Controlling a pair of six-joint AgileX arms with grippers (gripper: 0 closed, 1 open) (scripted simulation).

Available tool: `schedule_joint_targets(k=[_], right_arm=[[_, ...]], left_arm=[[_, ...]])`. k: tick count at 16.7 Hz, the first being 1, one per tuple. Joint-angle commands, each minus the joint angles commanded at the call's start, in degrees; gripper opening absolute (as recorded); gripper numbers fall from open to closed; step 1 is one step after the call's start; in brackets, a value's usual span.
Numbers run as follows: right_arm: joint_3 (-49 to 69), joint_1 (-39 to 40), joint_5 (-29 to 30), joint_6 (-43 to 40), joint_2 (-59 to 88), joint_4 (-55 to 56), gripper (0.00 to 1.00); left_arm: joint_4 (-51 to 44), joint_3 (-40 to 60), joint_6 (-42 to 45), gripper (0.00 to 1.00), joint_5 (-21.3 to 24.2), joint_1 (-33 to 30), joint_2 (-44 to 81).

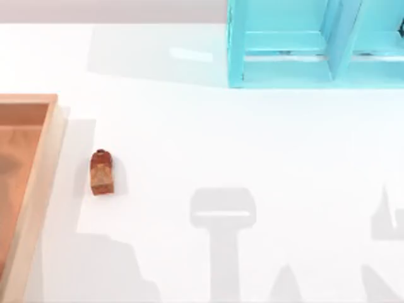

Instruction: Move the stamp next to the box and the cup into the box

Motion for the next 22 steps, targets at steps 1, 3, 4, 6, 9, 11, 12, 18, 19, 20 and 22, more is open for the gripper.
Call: schedule_joint_targets(k=[1,3,4,6,9,11,12,18,19,20,22], right_arm=[[0.0,0.0,0.0,0.0,0.0,0.0,1.0],[0.0,0.0,0.0,0.0,0.0,0.0,1.0],[0.0,0.0,0.0,0.0,0.0,0.0,1.0],[0.0,0.0,0.0,0.0,0.0,0.0,1.0],[0.0,0.0,0.0,0.0,0.0,0.0,1.0],[0.0,0.0,0.0,0.0,0.0,0.0,1.0],[0.0,0.0,0.0,0.0,0.0,0.0,1.0],[0.0,0.0,0.0,0.0,0.0,0.0,1.0],[0.0,0.0,0.0,0.0,0.0,0.0,1.0],[0.0,0.0,0.0,0.0,0.0,0.0,1.0],[0.0,0.0,0.0,0.0,0.0,0.0,1.0]], left_arm=[[1.86,-1.18,0.19,0.0,0.01,0.06,0.64],[5.7,-3.78,0.42,0.0,-0.07,0.53,1.83],[7.45,-5.09,0.46,0.0,-0.11,0.9,2.31],[10.0,-7.32,0.45,0.0,-0.09,1.66,2.96],[10.83,-8.12,0.43,0.0,-0.03,1.95,3.15],[10.83,-8.12,0.43,0.0,-0.03,1.95,3.15],[10.83,-8.12,0.43,0.08,-0.03,1.95,3.15],[10.83,-8.12,0.43,0.53,-0.03,1.95,3.15],[10.83,-8.12,0.43,0.6,-0.03,1.95,3.15],[10.83,-8.12,0.43,0.68,-0.03,1.95,3.15],[10.83,-8.12,0.43,0.83,-0.03,1.95,3.15]])
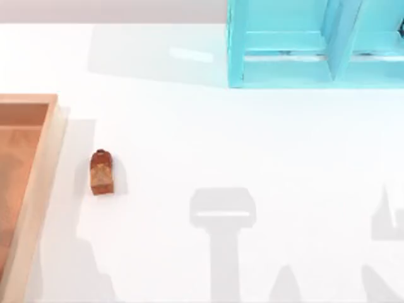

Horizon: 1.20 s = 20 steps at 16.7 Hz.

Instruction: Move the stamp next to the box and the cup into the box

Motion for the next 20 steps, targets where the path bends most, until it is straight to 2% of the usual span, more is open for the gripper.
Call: schedule_joint_targets(k=[2,3,13,20], right_arm=[[0.0,0.0,0.0,0.0,0.0,0.0,1.0],[0.0,0.0,0.0,0.0,0.0,0.0,1.0],[0.0,0.0,0.0,0.0,0.0,0.0,1.0],[0.0,0.0,0.0,0.0,0.0,0.0,1.0]], left_arm=[[0.0,0.0,0.0,0.98,0.0,0.0,0.0],[0.0,0.0,0.0,1.0,0.0,0.0,0.0],[-0.88,0.88,0.24,1.0,0.0,-0.31,-0.33],[-16.0,12.95,0.61,1.0,0.01,-1.01,-3.05]])
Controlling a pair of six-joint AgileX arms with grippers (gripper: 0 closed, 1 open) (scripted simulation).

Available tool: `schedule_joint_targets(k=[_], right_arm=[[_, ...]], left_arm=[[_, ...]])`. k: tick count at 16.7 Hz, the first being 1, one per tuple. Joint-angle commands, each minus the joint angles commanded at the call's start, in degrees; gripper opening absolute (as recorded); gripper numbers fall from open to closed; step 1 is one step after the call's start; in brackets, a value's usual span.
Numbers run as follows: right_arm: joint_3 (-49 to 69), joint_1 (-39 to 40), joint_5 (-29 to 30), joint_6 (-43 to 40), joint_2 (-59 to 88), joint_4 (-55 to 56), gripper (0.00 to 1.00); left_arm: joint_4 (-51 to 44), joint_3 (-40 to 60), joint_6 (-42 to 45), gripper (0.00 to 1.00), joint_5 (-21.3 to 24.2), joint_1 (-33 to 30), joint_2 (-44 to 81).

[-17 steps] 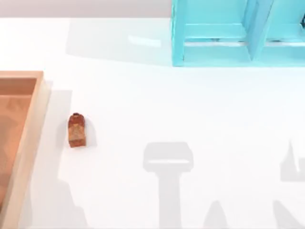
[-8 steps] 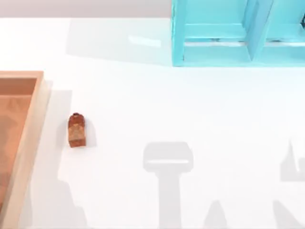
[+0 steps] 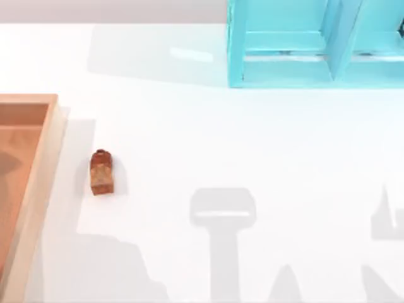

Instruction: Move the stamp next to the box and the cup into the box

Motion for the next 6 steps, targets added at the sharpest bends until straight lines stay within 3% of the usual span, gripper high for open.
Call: schedule_joint_targets(k=[6], right_arm=[[0.0,0.0,0.0,0.0,0.0,0.0,1.0]], left_arm=[[-7.92,6.77,-1.01,1.0,-0.01,0.64,-1.22]])
